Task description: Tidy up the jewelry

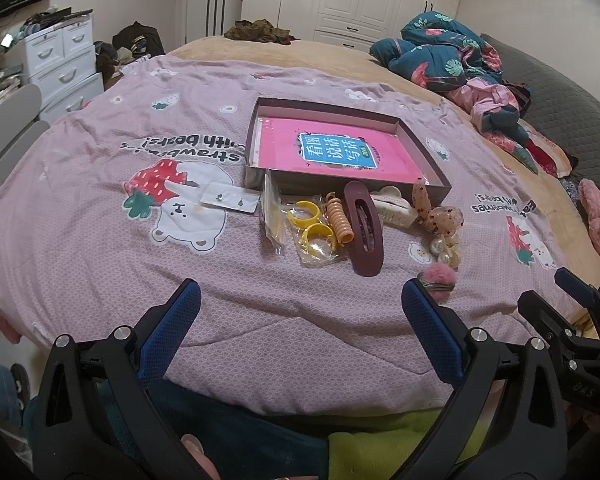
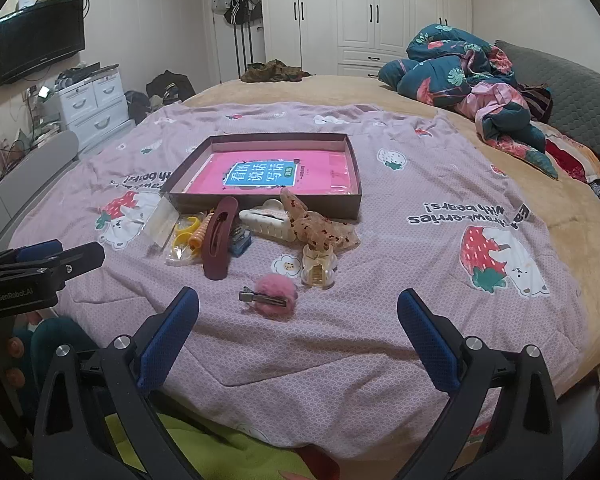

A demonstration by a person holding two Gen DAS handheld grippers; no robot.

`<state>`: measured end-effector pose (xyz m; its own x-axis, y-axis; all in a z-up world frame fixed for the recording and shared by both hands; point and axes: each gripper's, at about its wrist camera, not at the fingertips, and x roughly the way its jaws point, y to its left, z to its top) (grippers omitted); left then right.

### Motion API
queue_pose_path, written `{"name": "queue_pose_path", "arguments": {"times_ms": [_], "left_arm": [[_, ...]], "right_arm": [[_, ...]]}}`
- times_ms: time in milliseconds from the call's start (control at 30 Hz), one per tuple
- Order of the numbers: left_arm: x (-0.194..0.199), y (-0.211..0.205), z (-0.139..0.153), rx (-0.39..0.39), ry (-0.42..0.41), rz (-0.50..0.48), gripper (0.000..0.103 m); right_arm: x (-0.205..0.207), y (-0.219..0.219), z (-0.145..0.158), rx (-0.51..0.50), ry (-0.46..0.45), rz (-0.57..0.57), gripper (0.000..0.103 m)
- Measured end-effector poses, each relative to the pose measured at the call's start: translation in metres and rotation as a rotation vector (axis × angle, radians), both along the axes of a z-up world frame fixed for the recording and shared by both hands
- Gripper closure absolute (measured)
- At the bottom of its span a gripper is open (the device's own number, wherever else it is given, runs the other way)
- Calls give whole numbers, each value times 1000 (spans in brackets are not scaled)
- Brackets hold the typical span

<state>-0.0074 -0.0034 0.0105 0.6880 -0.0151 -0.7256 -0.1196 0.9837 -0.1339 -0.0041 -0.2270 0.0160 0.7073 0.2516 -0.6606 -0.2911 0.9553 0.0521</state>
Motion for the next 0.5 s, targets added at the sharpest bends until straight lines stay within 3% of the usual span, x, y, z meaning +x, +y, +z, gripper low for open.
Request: {"name": "queue_pose_path", "arguments": {"times_ms": [500], "left_arm": [[0,2,1,0,2,7,9]], "right_arm": [[1,1,2,4,-6,7,4]]}}
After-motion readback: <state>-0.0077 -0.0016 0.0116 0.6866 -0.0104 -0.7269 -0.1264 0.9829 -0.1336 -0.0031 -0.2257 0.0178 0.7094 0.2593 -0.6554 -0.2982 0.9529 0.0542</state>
